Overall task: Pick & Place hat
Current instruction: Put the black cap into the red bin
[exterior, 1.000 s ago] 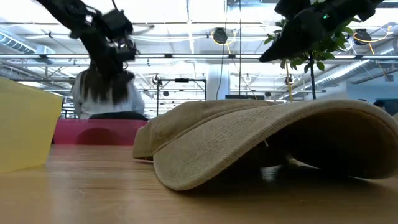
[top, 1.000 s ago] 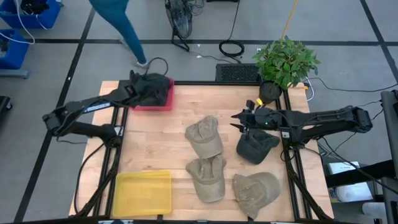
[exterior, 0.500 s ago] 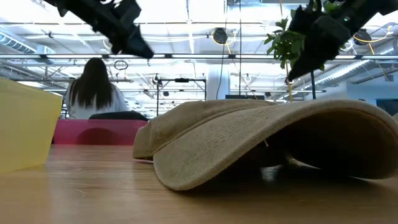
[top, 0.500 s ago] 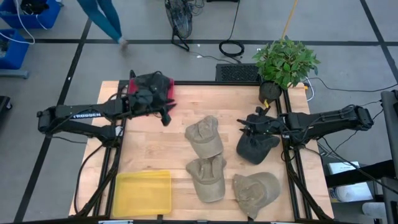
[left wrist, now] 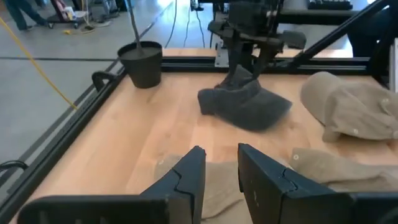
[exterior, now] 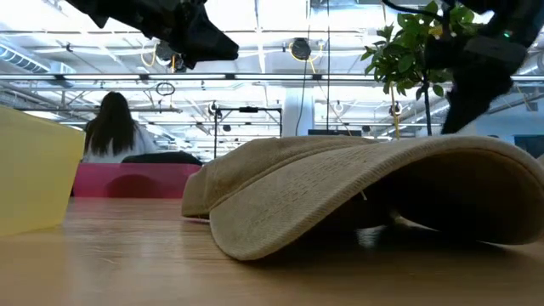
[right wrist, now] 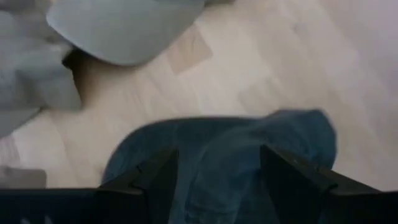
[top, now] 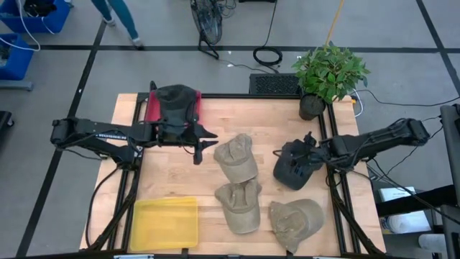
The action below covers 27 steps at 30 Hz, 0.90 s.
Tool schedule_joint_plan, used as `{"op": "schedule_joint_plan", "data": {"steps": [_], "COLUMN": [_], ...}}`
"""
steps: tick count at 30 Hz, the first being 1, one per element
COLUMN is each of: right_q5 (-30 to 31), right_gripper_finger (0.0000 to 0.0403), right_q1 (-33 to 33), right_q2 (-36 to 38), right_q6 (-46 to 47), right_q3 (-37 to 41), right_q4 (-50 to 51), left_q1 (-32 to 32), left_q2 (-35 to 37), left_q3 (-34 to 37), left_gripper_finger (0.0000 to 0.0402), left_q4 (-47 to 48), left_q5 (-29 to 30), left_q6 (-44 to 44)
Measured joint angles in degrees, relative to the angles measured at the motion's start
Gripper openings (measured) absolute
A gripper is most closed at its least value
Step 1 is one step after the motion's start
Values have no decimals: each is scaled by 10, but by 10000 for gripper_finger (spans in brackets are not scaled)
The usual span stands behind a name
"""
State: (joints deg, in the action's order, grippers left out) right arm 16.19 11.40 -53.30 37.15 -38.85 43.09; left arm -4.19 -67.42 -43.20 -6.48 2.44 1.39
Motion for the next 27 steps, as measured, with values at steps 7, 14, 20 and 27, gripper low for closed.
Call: {"op": "schedule_joint_plan", "data": {"steps": [7, 14, 20, 27], "right_q5": [1, -11, -58, -73], "right_gripper_finger": [198, 192, 185, 128], "right_q1": [20, 20, 22, 22], "right_q2": [0, 0, 1, 1], "right_q6": [42, 42, 42, 35], "right_q3": [65, 84, 100, 103], "right_q4": [-19, -34, -61, -64], "left_q1": [5, 5, -1, -3], "left_q2": [1, -31, -52, -52], "left_q3": [0, 0, 0, 0], "left_gripper_finger": [99, 99, 99, 99], "left_q4": [-16, -35, -39, -37], "left_q5": [1, 6, 6, 6], "left_q6": [-4, -5, -6, -13]}}
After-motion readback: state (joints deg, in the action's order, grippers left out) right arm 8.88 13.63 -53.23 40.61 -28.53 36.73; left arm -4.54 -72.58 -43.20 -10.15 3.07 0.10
